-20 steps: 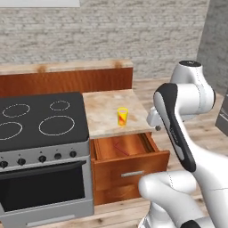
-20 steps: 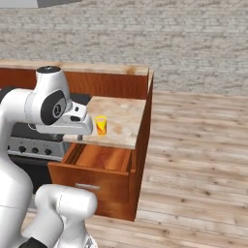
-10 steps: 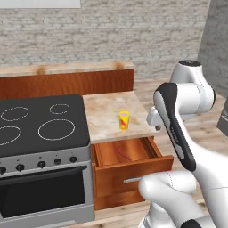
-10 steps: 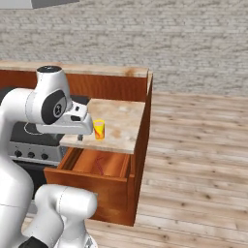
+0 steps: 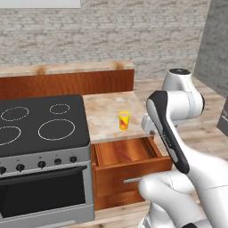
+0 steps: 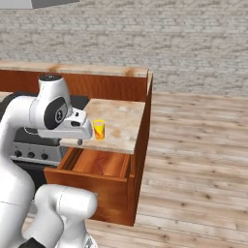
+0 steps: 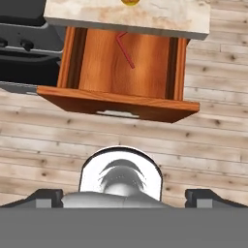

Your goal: Pick up the straw from the left drawer and put it inside the smoothie cup.

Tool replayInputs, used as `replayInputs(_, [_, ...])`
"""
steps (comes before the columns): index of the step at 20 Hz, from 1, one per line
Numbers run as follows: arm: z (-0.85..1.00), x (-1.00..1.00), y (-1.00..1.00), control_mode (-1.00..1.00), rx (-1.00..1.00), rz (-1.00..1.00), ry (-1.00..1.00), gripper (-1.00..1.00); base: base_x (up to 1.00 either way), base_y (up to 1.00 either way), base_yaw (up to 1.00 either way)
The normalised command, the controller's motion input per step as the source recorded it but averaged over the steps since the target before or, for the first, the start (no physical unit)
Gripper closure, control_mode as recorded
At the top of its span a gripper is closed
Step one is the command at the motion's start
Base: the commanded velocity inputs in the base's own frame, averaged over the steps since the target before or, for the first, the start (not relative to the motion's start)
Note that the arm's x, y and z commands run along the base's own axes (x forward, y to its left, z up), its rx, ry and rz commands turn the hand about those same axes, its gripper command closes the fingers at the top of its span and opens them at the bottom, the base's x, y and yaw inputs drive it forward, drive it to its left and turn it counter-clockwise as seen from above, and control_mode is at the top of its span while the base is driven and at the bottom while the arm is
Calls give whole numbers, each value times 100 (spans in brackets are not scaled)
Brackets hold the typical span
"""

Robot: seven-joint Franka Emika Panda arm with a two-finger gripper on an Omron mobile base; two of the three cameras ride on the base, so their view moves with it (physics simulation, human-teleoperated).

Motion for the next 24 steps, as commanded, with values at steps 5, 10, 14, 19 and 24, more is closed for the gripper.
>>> replayInputs(5, [-61,34,0,-100,0,0,1,-100,0,0,0])
replayInputs(10, [-44,9,0,-100,0,-4,0,-100,0,0,0])
replayInputs(14, [-35,0,0,-100,0,-10,0,-100,0,0,0])
replayInputs(19, [-39,4,0,-100,0,-10,0,-100,0,0,0])
replayInputs(24, [-38,11,0,-100,0,-9,0,-100,0,0,0])
